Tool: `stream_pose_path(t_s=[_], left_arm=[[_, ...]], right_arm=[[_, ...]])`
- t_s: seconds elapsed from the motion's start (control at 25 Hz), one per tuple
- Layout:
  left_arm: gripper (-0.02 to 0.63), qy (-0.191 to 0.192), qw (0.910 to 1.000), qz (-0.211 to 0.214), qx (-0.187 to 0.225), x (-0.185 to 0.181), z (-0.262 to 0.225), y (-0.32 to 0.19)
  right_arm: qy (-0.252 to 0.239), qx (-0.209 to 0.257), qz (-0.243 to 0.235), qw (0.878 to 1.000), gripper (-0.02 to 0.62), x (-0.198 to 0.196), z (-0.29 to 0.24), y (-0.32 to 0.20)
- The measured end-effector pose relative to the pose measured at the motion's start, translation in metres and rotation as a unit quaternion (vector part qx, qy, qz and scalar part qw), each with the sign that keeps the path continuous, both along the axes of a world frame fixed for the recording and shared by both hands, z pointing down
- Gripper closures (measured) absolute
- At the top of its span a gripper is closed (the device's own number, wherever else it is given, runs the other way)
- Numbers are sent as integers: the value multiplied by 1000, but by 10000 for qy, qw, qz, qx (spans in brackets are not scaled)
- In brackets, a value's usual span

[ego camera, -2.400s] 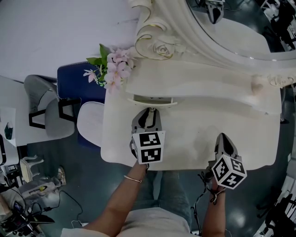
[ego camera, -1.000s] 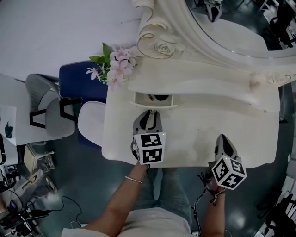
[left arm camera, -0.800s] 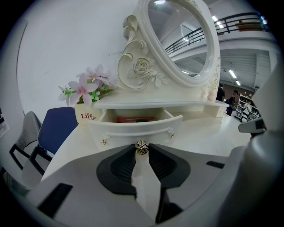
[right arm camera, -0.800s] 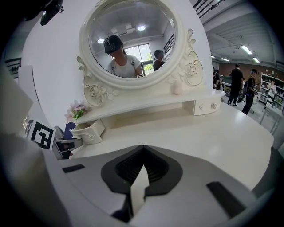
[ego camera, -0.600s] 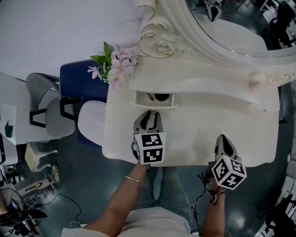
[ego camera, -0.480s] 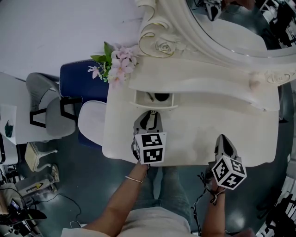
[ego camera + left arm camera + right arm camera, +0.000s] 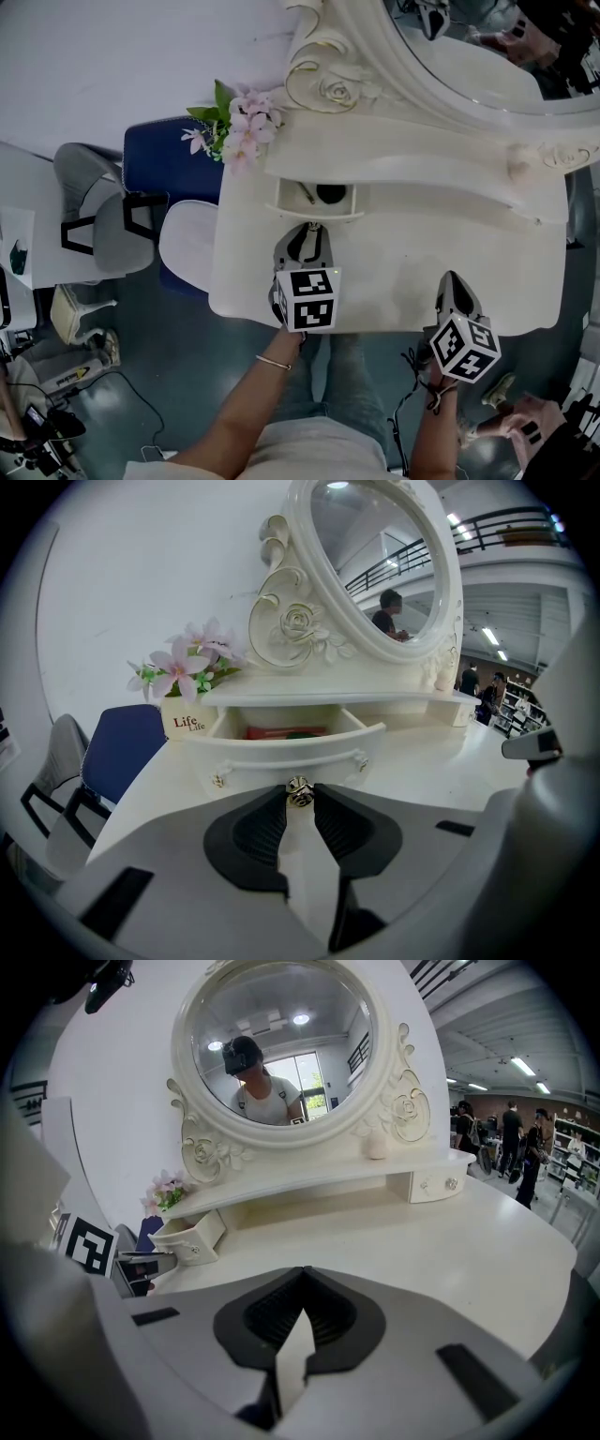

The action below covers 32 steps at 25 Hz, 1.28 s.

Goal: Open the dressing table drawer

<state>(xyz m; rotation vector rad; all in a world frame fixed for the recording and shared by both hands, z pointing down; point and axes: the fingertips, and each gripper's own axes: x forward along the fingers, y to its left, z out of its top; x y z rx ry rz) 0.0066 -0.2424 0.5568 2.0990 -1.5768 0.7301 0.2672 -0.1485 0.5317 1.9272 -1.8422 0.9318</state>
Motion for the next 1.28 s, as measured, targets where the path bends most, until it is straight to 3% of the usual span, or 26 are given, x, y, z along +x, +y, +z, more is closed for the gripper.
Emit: stream_pose_path(t_s=[1.28], left_arm=[[500, 82, 9999, -23, -58, 0, 2, 6]], right_arm=[[-82, 12, -58, 9999, 589, -12, -4, -16]])
